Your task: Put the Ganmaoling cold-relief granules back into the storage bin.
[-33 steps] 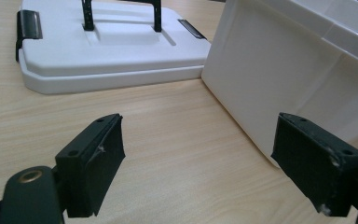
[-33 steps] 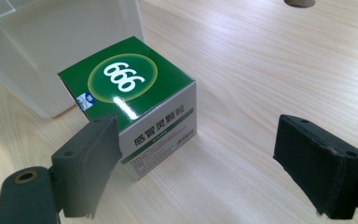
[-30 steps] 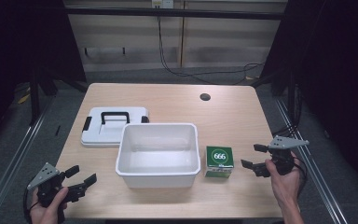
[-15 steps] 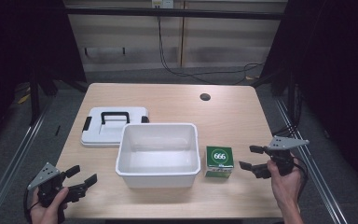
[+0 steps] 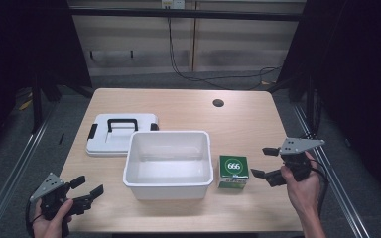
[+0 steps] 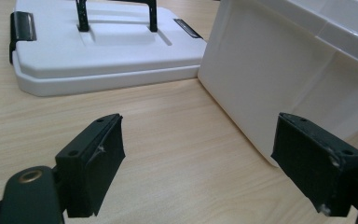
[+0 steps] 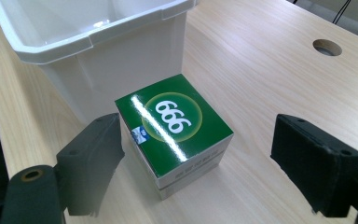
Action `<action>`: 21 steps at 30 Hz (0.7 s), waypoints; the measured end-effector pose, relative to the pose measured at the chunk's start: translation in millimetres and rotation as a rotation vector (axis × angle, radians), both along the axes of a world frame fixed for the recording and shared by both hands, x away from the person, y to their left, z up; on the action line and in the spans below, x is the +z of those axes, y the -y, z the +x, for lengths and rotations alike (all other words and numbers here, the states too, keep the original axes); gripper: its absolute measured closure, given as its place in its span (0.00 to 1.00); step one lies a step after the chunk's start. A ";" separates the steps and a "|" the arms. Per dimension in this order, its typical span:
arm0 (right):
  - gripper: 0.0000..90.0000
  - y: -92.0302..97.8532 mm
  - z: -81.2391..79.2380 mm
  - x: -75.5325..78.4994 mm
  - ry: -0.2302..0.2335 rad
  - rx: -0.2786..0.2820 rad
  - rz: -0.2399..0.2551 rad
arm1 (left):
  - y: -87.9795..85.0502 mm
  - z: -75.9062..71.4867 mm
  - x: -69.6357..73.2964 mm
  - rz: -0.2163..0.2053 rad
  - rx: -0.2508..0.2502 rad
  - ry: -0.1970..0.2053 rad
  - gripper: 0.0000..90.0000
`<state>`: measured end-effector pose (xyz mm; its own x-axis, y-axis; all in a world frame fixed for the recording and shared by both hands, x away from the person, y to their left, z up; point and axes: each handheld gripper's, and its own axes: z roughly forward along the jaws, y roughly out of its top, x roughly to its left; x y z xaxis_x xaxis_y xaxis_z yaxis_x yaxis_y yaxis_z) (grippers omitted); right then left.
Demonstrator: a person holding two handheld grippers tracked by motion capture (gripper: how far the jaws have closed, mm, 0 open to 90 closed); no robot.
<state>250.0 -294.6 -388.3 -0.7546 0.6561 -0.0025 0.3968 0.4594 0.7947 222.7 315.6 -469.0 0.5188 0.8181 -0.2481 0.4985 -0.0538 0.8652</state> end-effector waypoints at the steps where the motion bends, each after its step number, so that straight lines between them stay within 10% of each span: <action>1: 0.17 0.0 0.0 0.0 0.000 0.000 0.000 | 0.0 0.0 0.0 0.000 0.000 0.000 0.18; 21: 0.17 -48.3 37.3 26.1 -0.073 0.137 -0.132 | 0.4 -0.2 -0.7 -0.004 -0.006 -0.006 0.18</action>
<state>287.3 -246.3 -362.3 -0.8383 0.5446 -0.0237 0.3775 0.6114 0.6955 222.5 315.2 -469.7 0.5220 0.8140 -0.2547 0.5033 -0.0528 0.8625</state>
